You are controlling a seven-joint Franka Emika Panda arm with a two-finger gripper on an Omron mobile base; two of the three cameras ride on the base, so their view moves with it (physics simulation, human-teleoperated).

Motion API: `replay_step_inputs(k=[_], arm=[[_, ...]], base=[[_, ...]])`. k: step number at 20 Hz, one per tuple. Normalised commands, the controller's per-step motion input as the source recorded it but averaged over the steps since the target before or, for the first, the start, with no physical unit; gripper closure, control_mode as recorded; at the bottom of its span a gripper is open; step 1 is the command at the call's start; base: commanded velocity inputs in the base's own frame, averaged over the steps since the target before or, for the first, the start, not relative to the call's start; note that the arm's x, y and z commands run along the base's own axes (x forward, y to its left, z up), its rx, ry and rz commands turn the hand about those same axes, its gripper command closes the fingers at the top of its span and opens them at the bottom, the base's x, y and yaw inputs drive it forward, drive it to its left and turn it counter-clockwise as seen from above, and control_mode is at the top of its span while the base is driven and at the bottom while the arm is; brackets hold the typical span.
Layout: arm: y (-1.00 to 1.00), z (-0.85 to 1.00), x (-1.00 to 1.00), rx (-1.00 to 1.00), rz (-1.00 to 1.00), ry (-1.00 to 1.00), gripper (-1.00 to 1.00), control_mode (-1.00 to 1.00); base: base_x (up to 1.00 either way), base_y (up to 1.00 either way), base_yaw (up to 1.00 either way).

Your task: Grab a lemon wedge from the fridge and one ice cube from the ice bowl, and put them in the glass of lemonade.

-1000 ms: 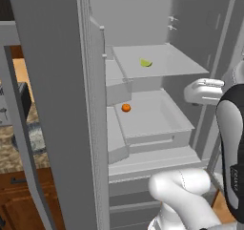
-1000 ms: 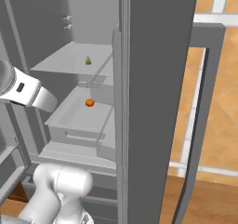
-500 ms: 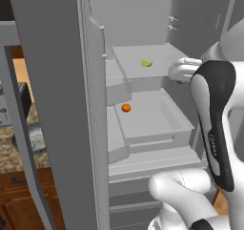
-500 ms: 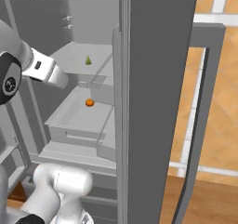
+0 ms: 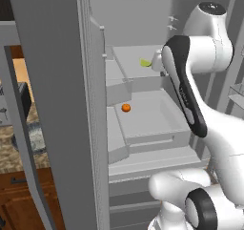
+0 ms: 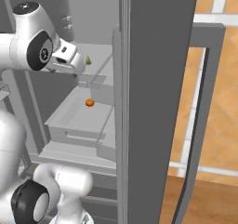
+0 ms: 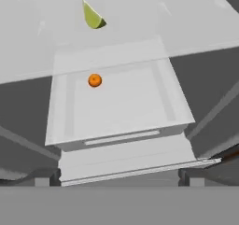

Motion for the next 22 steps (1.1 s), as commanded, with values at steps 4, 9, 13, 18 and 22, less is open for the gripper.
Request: replay_step_inputs(k=[4,9,13,18,22], arm=[[0.01,0.12,0.89,-0.04,0.04,0.00,-1.00,-1.00],[0.22,-0.27,0.65,0.00,-0.01,-0.07,-1.00,-1.00],[0.04,-0.03,0.45,0.00,0.08,-0.18,-1.00,-1.00],[-0.12,-0.33,0.82,0.00,0.21,-0.01,-1.00,-1.00],[-0.08,-0.10,0.76,-0.01,0.19,0.05,-1.00,-1.00]], base=[[0.00,0.00,0.00],[0.00,0.00,0.00],[0.00,0.00,0.00],[0.00,0.00,0.00],[0.00,0.00,0.00]])
